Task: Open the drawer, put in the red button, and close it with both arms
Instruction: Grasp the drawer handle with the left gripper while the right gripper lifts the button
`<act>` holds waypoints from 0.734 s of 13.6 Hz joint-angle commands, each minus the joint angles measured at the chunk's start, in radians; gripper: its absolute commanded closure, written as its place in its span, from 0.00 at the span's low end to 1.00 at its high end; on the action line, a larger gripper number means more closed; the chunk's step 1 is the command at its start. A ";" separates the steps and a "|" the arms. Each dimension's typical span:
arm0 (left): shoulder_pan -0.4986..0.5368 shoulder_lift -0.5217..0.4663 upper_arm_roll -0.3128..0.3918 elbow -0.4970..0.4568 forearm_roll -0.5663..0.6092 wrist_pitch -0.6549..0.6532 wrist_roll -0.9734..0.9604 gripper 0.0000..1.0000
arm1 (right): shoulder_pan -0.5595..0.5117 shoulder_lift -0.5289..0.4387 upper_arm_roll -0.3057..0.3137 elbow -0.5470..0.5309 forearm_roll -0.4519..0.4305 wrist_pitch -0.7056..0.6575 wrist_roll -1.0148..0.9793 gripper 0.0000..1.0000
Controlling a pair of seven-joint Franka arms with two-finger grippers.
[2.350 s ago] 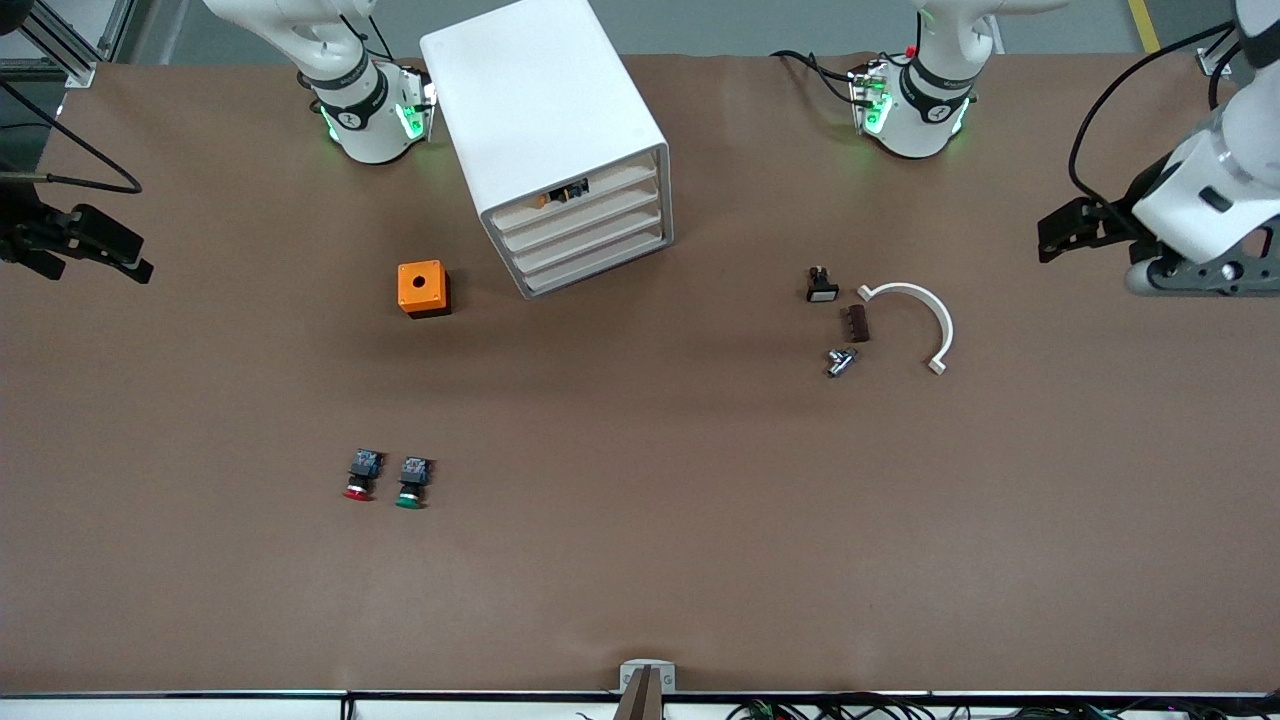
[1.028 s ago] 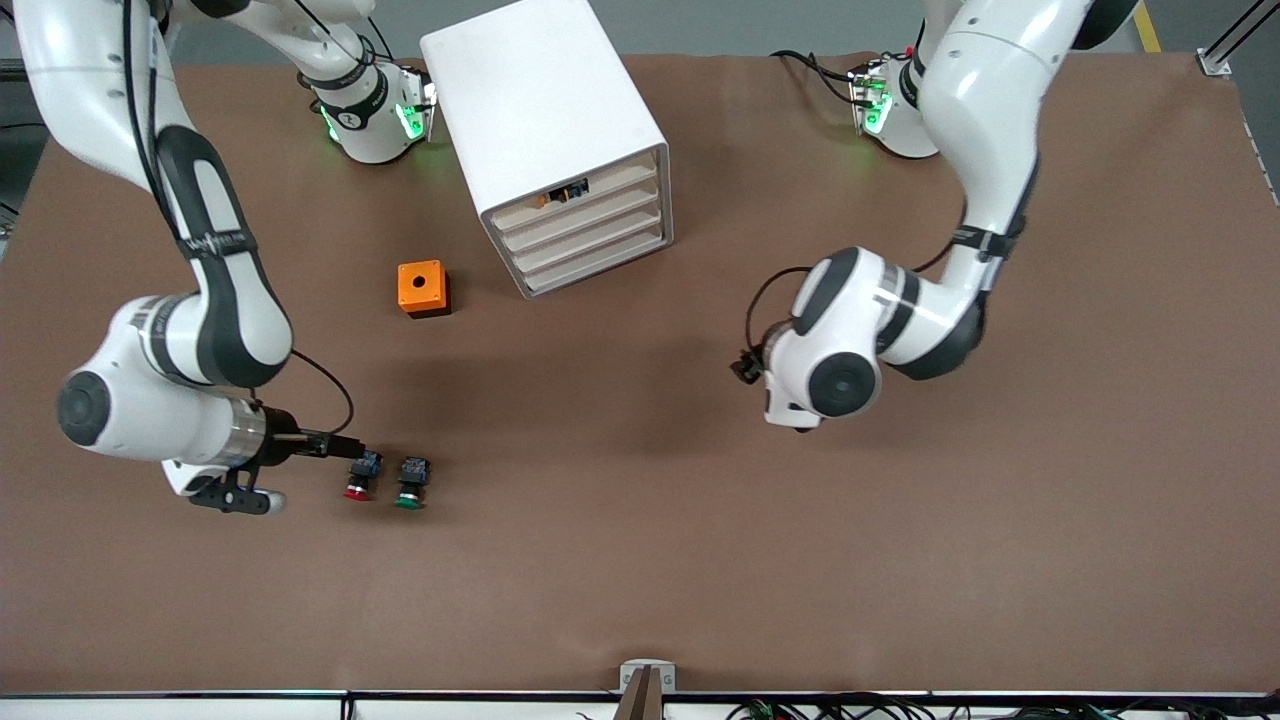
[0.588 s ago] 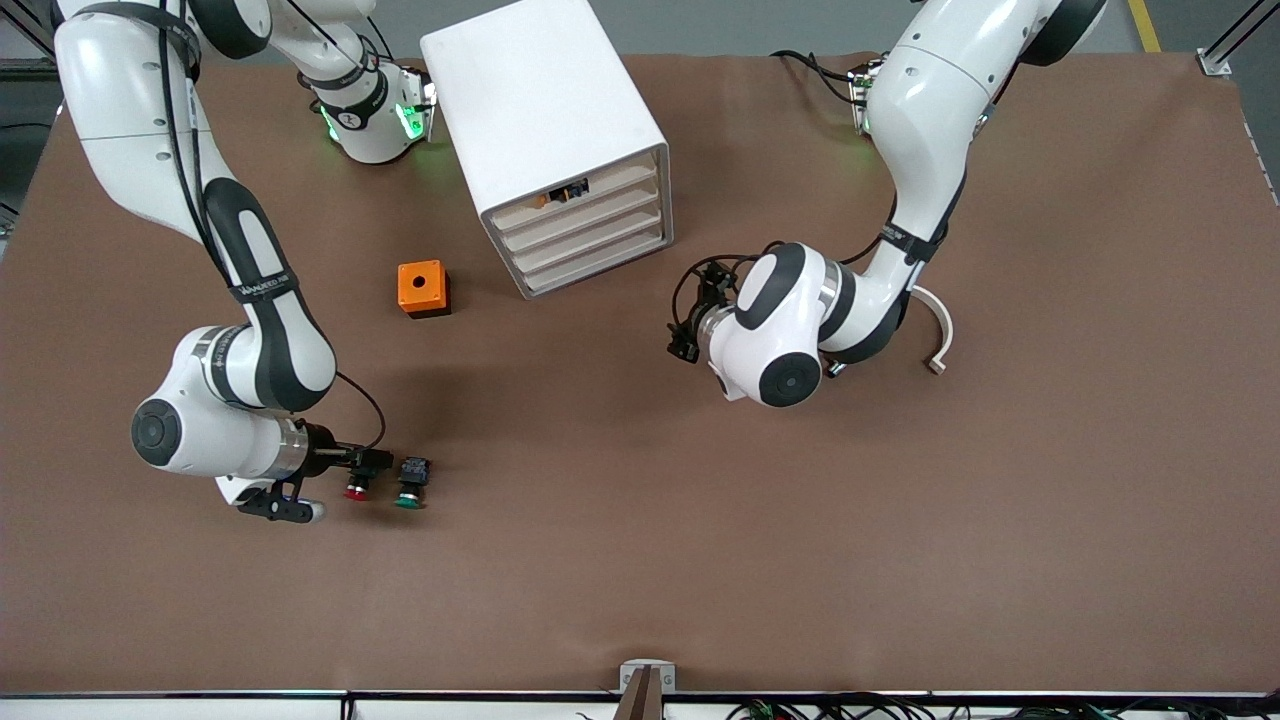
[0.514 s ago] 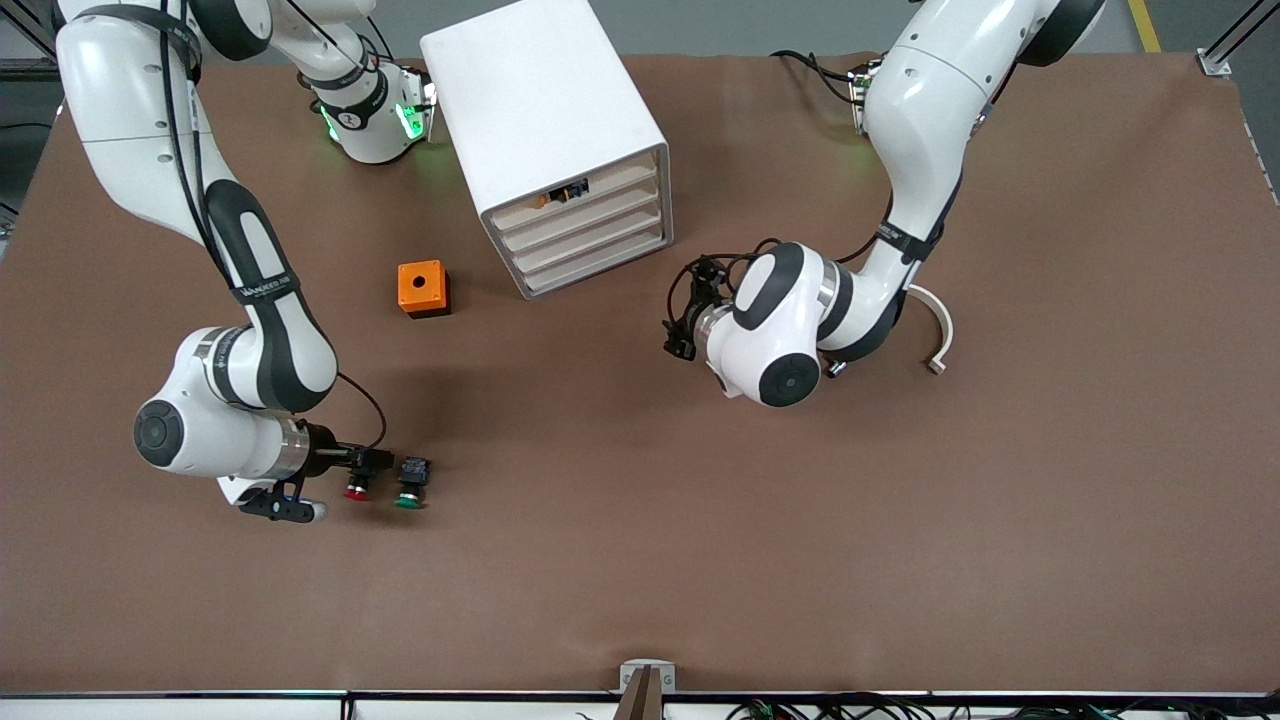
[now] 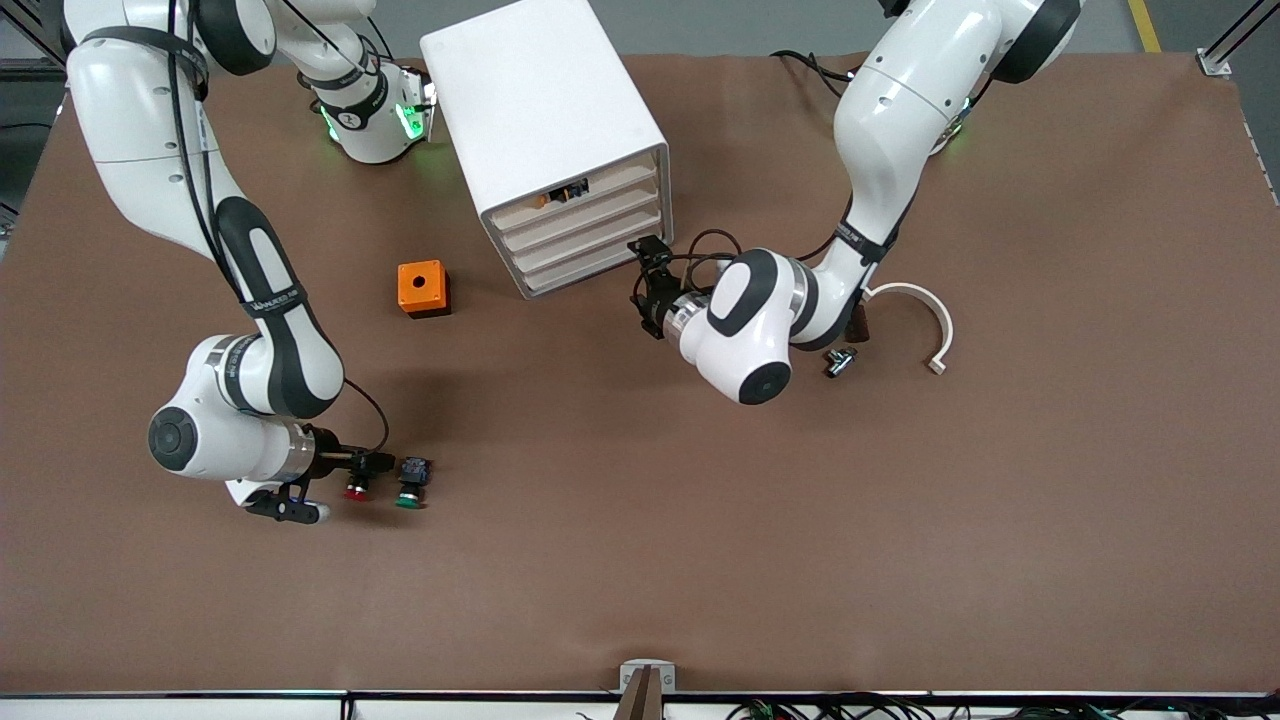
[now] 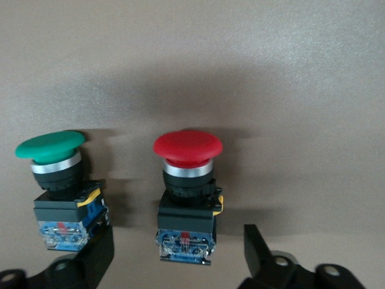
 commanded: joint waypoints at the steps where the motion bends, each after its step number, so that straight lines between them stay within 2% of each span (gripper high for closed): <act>1: -0.032 0.018 0.008 0.020 -0.035 -0.016 -0.169 0.03 | -0.008 0.006 0.007 0.010 -0.015 -0.007 0.006 0.32; 4: -0.034 0.044 0.008 0.020 -0.095 -0.068 -0.191 0.13 | -0.007 0.006 0.007 0.010 -0.015 -0.010 0.006 0.64; 7: -0.036 0.050 0.006 0.020 -0.133 -0.112 -0.210 0.16 | -0.017 0.004 0.007 0.012 -0.009 -0.009 0.009 0.90; 8: -0.036 0.053 0.006 0.020 -0.152 -0.113 -0.210 0.17 | -0.020 0.003 0.007 0.013 -0.008 -0.009 0.011 0.96; 10: -0.051 0.056 0.003 0.020 -0.179 -0.125 -0.203 0.18 | -0.020 -0.009 0.007 0.021 -0.006 -0.016 0.018 0.98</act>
